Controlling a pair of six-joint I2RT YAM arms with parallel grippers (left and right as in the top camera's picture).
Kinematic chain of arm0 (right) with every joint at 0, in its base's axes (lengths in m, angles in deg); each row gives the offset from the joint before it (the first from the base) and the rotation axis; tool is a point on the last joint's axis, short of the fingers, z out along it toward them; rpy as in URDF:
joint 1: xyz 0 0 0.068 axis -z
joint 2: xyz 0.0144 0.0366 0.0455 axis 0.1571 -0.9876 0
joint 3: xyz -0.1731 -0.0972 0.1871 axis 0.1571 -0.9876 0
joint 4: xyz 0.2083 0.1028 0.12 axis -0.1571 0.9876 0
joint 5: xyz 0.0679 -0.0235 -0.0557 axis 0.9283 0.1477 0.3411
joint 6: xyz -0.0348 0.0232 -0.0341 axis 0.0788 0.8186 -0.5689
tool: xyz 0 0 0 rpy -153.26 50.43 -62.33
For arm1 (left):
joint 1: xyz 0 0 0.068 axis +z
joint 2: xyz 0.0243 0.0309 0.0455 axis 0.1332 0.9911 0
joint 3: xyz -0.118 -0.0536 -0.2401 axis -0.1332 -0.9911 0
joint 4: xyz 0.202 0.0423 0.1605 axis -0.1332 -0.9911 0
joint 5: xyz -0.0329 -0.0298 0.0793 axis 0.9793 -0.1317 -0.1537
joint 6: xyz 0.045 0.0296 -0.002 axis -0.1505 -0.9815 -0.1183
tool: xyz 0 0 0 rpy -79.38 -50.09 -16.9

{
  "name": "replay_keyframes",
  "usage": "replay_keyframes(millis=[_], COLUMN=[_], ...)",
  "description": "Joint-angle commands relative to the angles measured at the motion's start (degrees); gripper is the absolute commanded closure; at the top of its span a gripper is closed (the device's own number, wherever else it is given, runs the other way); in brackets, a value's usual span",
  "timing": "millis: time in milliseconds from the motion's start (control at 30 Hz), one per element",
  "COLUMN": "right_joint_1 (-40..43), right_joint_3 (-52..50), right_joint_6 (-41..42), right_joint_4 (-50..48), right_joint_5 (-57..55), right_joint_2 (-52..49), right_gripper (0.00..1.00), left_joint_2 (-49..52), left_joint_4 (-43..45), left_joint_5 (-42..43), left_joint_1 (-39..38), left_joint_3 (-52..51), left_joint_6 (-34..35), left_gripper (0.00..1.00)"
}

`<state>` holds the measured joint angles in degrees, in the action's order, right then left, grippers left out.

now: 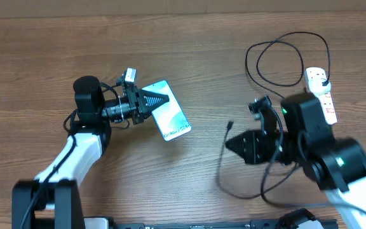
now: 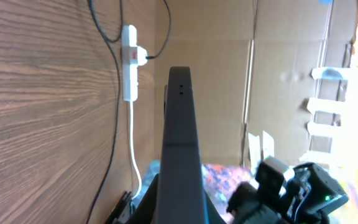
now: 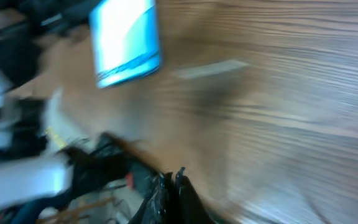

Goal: Plug charger to phone and switch on socket
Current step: 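Grasp the black USB-C cable plug with the right gripper, then lift the cable plug and carry it toward the held phone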

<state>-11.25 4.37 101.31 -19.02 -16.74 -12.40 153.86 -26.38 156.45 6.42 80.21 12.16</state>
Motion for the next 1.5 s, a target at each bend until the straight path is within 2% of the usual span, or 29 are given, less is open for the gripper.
replay_keyframes(millis=[0,167,267,367,567,733,867,1067,1467], right_joint_1=[-0.35,-1.42,-2.60,-4.61,-11.72,-16.63,-19.65,-23.23,-23.61], right_joint_3=[-3.04,-6.67,-8.41,-9.64,-9.97,-9.97,-9.94,-9.92,-9.92], right_joint_6=[-1.51,1.05,2.16,4.74,4.83,10.29,10.32,11.10,13.33], right_joint_4=[-0.02,-1.31,-3.34,-5.22,-15.41,-23.47,-30.84,-36.79,-41.86], right_joint_5=[7.21,5.81,-1.77,-11.19,-24.39,-37.11,-38.38,-44.59,-46.29], right_joint_2=[3.32,2.86,1.14,-2.03,-12.87,-25.57,-34.99,-41.66,-47.50], right_gripper=[0.96,0.96,0.94,0.74,0.48,0.48,0.51,0.51,0.58], left_joint_2=[3.56,6.75,6.88,6.88,6.91,6.91,6.91,6.91,6.88], left_joint_4=[6.10,11.89,12.11,13.29,12.98,13.00,13.03,13.00,12.98], left_joint_5=[5.18,4.94,4.70,5.22,7.87,13.38,16.57,16.98,17.20], left_joint_1=[-0.07,-1.36,-1.29,0.74,7.48,12.31,16.92,21.24,21.46], left_joint_3=[0.85,0.85,0.85,0.85,0.85,0.85,0.85,0.85,0.83], left_joint_6=[8.24,9.35,9.11,8.26,5.90,5.42,3.06,3.04,2.89], left_gripper=[0.96,0.96,0.96,0.96,0.96,0.96,0.96,0.95,0.96])
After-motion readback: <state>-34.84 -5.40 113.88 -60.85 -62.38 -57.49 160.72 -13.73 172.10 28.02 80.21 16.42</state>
